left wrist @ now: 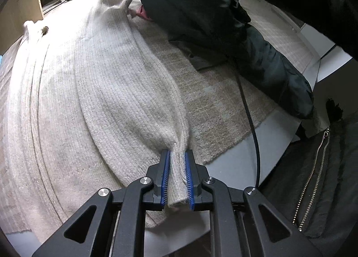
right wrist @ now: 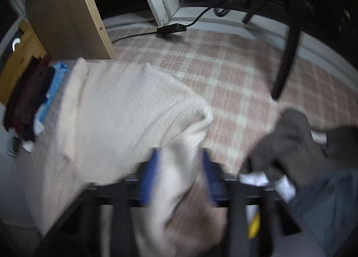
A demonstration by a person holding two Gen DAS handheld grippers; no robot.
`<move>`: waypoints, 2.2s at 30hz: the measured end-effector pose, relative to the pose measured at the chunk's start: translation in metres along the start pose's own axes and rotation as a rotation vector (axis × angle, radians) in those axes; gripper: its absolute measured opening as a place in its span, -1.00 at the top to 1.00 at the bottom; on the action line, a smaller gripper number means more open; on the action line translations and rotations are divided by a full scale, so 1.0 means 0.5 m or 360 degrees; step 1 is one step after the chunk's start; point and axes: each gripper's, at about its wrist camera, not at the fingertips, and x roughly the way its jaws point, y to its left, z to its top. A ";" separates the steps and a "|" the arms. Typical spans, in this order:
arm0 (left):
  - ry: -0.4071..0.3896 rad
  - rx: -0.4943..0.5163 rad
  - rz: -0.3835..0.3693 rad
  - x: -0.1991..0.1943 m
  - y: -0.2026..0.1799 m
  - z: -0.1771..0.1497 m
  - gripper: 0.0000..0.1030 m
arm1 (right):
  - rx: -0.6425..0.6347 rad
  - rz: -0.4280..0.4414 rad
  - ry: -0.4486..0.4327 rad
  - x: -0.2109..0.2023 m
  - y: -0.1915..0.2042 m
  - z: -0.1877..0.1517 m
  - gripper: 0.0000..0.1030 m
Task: Fold clothes
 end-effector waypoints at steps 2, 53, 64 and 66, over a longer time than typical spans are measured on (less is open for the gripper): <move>-0.0030 -0.0033 -0.0014 -0.015 -0.003 0.005 0.72 | -0.0032 0.0074 0.0037 -0.031 0.004 -0.031 -0.14; -0.0409 -0.0778 -0.0121 -0.109 0.213 -0.176 0.72 | -0.0574 -0.0154 0.0342 0.096 0.373 -0.050 0.78; -0.0341 -0.0790 -0.0107 -0.160 0.224 -0.205 0.67 | -0.0443 0.0027 0.0180 0.007 0.341 -0.004 0.26; -0.0351 -0.0749 -0.0059 -0.182 0.222 -0.197 0.67 | -0.0391 0.0078 0.0056 -0.049 0.305 0.003 0.26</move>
